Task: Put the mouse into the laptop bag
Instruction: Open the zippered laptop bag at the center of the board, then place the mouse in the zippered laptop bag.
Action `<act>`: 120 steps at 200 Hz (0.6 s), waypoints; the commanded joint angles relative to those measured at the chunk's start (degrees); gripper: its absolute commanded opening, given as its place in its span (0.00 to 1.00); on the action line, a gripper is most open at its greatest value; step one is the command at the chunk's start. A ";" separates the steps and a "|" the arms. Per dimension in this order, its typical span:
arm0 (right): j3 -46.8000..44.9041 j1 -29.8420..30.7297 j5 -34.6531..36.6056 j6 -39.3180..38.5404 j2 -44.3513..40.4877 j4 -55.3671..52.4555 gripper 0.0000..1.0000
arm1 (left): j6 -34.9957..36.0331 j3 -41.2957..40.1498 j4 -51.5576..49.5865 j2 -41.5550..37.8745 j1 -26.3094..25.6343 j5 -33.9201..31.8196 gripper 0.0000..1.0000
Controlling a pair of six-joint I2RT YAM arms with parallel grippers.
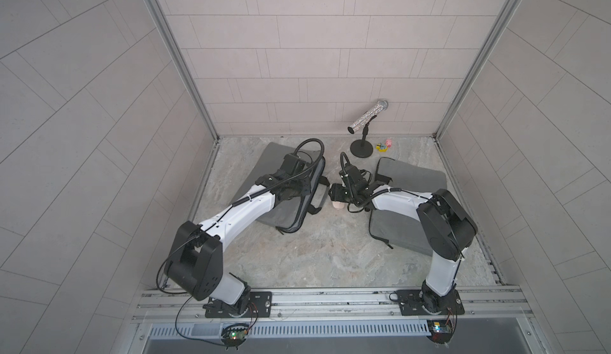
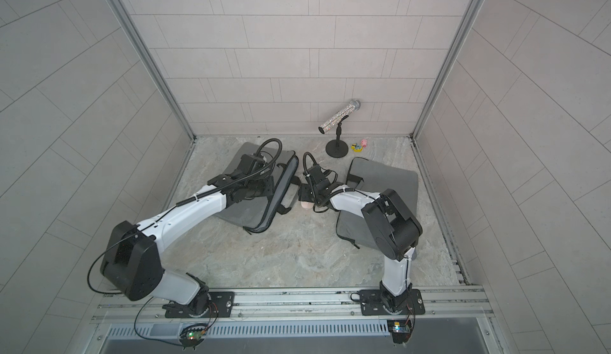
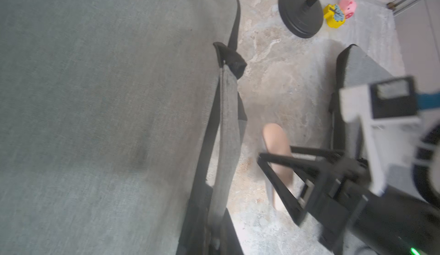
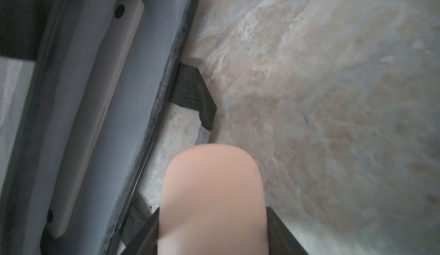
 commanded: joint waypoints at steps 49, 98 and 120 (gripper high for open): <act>14.10 -0.54 -4.94 3.08 9.58 -0.16 0.61 | -1.38 -3.82 10.16 -6.53 -4.31 7.25 0.00; 21.41 -0.73 -3.95 6.12 15.17 0.93 0.63 | -1.78 -5.42 12.30 -9.32 -5.93 7.55 0.00; 23.68 -0.95 -2.35 7.21 16.94 0.84 0.64 | -1.74 -5.76 12.74 -9.44 -5.98 7.34 0.00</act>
